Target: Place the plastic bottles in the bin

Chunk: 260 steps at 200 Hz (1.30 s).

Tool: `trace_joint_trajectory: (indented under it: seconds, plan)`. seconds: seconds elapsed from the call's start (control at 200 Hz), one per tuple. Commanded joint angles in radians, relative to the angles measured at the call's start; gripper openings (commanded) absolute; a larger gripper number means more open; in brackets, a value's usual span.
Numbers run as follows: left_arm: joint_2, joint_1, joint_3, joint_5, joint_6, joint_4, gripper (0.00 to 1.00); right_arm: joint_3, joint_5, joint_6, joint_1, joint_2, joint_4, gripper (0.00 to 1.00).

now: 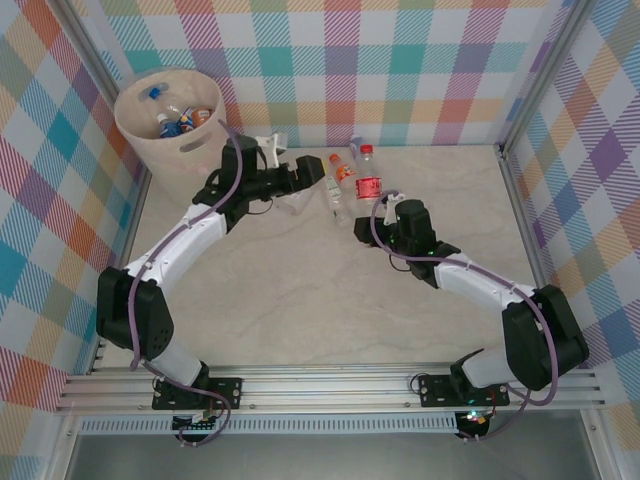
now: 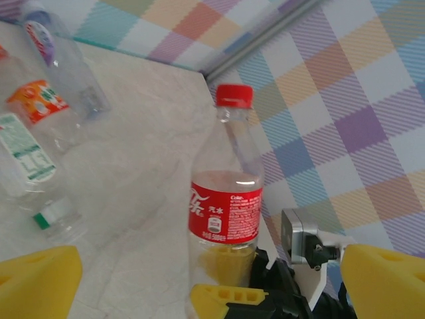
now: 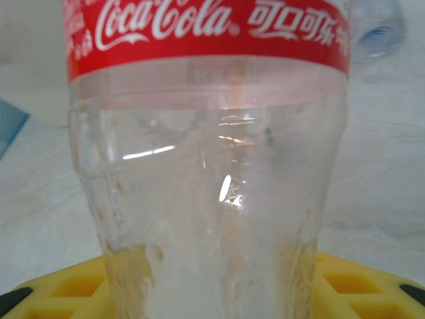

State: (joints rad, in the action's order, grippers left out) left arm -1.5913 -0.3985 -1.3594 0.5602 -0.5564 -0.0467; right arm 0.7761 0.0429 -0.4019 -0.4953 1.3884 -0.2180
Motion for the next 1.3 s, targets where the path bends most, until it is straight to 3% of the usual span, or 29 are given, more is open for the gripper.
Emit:
trace_joint_trajectory:
  seconds: [0.0, 0.235, 0.53, 0.635, 0.745, 0.88, 1.01, 1.215, 1.295]
  plan:
    - [-0.028, -0.025, -0.044, 0.040, 0.023, 0.037, 1.00, 0.051, 0.139, 0.002, -0.008, 0.003, -0.078, 0.31]
    - [-0.091, -0.044, -0.061, 0.072, -0.046, 0.080, 1.00, 0.141, 0.317, -0.037, -0.028, 0.067, -0.101, 0.31]
    - [-0.149, -0.086, -0.099, 0.124, -0.057, 0.119, 1.00, 0.208, 0.379, -0.055, -0.061, 0.112, -0.070, 0.31]
    - [-0.156, -0.092, -0.103, 0.073, -0.069, 0.101, 1.00, 0.211, 0.384, -0.052, -0.063, 0.109, -0.064, 0.32]
    - [-0.159, -0.092, -0.110, 0.050, -0.088, 0.096, 0.88, 0.210, 0.382, -0.042, -0.063, 0.102, -0.054, 0.33]
    - [-0.168, -0.091, -0.117, 0.046, -0.095, 0.076, 0.65, 0.206, 0.380, -0.040, -0.063, 0.092, -0.044, 0.37]
    - [-0.167, -0.091, -0.115, 0.028, -0.102, 0.072, 0.61, 0.201, 0.373, -0.031, -0.064, 0.079, -0.028, 0.41]
    - [-0.154, -0.088, -0.115, -0.051, -0.099, 0.043, 0.60, 0.211, 0.316, 0.020, -0.062, 0.056, 0.056, 0.58]
    - [-0.148, -0.083, -0.110, -0.073, -0.100, 0.036, 0.58, 0.213, 0.321, 0.051, -0.062, 0.038, 0.080, 0.73]
